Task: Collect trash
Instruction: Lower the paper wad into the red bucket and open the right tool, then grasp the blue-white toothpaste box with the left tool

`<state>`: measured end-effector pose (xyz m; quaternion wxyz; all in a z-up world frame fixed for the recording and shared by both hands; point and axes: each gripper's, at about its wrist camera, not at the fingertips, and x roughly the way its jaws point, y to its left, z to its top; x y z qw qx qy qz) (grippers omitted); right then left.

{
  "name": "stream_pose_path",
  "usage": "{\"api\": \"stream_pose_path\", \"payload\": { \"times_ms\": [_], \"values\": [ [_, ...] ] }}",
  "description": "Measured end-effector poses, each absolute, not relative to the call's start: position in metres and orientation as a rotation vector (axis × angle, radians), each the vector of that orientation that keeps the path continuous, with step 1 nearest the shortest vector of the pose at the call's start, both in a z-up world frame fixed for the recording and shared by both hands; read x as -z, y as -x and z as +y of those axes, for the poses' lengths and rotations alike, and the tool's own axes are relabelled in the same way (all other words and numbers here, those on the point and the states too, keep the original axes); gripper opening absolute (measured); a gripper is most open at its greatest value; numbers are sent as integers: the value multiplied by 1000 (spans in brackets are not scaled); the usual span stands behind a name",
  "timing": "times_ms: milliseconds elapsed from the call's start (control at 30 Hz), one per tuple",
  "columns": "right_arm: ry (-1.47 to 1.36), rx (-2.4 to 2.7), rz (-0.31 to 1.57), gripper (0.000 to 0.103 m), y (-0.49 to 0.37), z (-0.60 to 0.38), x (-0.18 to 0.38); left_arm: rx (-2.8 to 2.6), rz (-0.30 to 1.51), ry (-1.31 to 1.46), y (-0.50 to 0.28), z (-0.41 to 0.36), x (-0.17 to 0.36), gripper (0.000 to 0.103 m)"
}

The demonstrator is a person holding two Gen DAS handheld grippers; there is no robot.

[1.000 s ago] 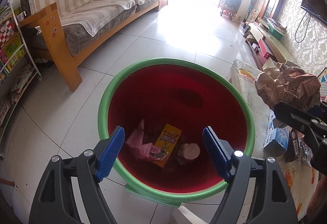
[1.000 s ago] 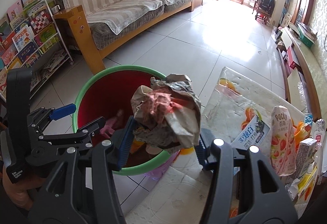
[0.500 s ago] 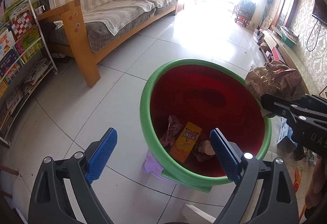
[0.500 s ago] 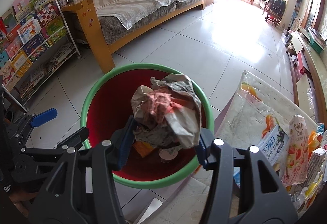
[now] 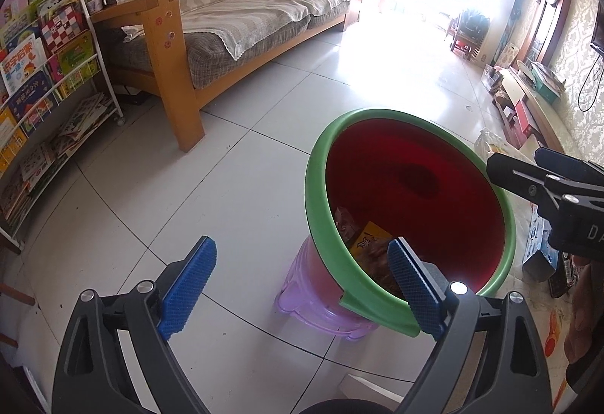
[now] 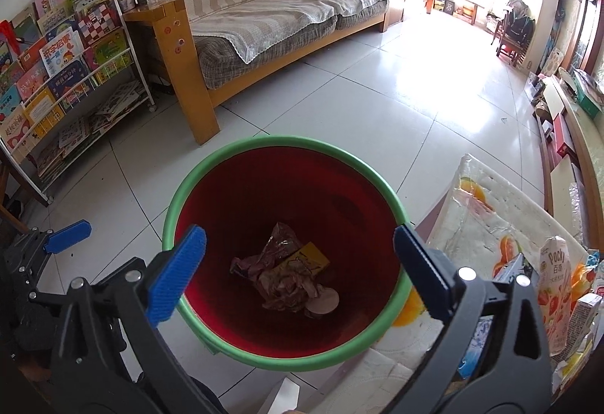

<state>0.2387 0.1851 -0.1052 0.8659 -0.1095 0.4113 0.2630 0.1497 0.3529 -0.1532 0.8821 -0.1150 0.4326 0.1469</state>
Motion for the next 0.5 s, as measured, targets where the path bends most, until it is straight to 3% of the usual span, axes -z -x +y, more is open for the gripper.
{"api": "stream_pose_path", "payload": {
  "times_ms": [300,500],
  "values": [
    [191,-520,864,98,-244,163,98,-283,906,213,-150,337,149,89],
    [159,-505,843,98,-238,134,89,-255,875,208,-154,315,135,95]
  ]
}}
